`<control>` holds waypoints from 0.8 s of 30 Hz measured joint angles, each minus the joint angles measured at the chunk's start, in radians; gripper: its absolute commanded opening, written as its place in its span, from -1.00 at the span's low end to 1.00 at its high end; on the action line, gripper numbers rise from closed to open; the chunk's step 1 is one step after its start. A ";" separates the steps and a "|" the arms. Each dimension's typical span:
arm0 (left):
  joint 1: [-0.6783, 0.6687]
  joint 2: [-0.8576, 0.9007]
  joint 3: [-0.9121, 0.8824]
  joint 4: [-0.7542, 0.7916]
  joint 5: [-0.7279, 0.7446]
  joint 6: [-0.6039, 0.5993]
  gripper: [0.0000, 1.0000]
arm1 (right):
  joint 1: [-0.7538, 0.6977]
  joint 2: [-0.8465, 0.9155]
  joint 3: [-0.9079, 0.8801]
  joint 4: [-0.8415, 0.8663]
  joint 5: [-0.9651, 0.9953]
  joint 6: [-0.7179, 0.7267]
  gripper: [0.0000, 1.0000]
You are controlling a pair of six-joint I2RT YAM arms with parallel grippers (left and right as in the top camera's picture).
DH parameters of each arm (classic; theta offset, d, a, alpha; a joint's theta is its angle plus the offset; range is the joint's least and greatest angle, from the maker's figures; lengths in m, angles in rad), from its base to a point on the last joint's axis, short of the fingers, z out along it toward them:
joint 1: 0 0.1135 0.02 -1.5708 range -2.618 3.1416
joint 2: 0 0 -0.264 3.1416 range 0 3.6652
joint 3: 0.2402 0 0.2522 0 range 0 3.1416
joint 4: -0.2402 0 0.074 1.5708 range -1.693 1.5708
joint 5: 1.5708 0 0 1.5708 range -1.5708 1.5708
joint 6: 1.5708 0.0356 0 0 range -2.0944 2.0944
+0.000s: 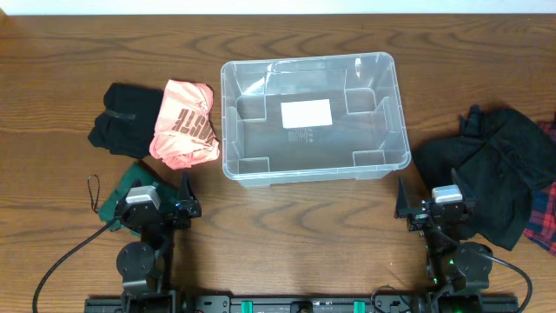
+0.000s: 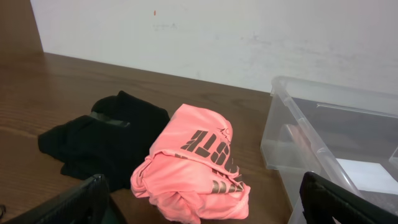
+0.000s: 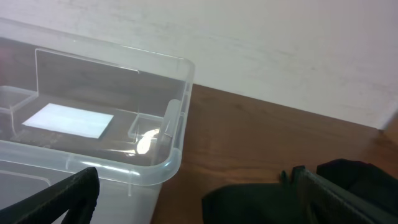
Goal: Pack container
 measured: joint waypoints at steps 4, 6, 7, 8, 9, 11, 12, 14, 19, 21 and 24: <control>0.000 0.000 0.000 -0.002 -0.018 0.000 0.96 | 0.000 0.000 0.000 0.000 0.000 0.000 0.98; 0.000 0.000 0.000 -0.003 -0.022 0.000 0.96 | 0.000 0.000 0.000 0.000 0.000 0.000 0.98; 0.000 0.000 0.000 -0.003 -0.023 0.000 0.96 | 0.000 0.000 0.000 0.000 0.000 0.000 0.98; 0.000 0.000 0.000 -0.003 -0.023 0.000 0.96 | 0.000 0.000 0.000 0.000 0.000 0.000 0.99; 0.000 0.000 0.000 -0.003 -0.023 0.000 0.96 | 0.000 0.000 0.000 0.000 0.000 0.000 0.99; 0.000 0.000 0.000 -0.003 -0.023 0.000 0.96 | 0.000 0.000 0.000 0.000 0.000 0.000 0.98; 0.000 0.000 0.000 -0.003 -0.023 0.000 0.96 | 0.000 0.000 0.000 0.000 0.000 0.000 0.99; 0.000 0.000 0.000 -0.003 -0.024 0.000 0.96 | 0.000 0.000 0.000 0.000 0.000 0.000 0.99; 0.000 0.000 0.000 -0.003 -0.026 0.000 0.96 | 0.000 0.000 0.000 0.000 0.000 0.000 0.98; 0.000 0.000 0.000 -0.003 -0.026 0.000 0.96 | 0.000 0.000 0.000 0.000 0.000 0.000 0.98; 0.000 0.000 0.000 -0.003 -0.026 0.000 0.96 | 0.000 0.000 0.000 0.000 0.000 0.000 0.99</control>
